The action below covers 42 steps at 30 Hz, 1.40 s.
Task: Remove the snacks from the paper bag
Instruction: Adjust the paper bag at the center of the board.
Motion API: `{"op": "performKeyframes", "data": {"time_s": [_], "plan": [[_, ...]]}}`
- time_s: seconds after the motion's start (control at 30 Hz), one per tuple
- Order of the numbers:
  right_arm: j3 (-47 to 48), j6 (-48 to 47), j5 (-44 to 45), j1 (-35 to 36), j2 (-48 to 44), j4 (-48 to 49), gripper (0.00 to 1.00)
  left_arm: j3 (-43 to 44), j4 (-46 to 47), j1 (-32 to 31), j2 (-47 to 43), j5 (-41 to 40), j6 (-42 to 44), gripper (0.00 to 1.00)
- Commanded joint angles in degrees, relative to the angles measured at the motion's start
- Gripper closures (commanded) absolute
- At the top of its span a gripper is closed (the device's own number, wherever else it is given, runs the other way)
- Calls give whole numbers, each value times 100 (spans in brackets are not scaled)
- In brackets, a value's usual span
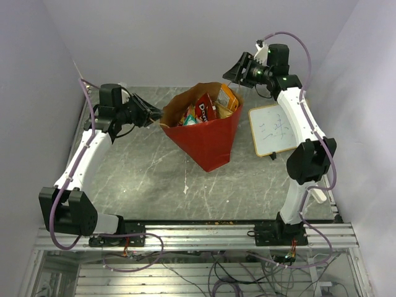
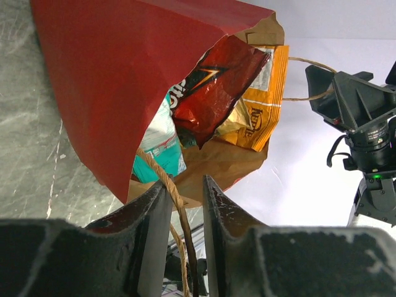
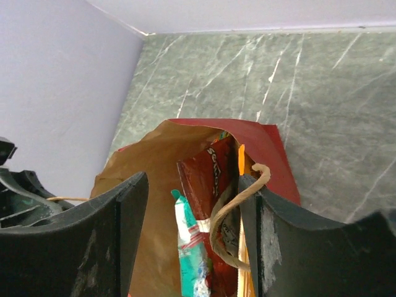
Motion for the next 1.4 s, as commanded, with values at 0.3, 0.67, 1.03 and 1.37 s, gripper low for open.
{"op": "performKeyframes", "data": {"time_s": [0.3, 0.67, 1.03, 1.37], "plan": [[762, -539, 9, 794, -98, -448, 91, 821, -598, 8, -45, -594, 449, 92], [481, 743, 254, 2329, -522, 713, 100, 3277, -2756, 1912, 609, -357, 1994, 93], [-1045, 679, 44, 3679, -738, 1316, 98, 4952, -3671, 2276, 1798, 242, 2930, 93], [-2457, -514, 79, 3881, -1339, 428, 93, 3489, -2620, 1524, 906, 852, 2869, 93]]}}
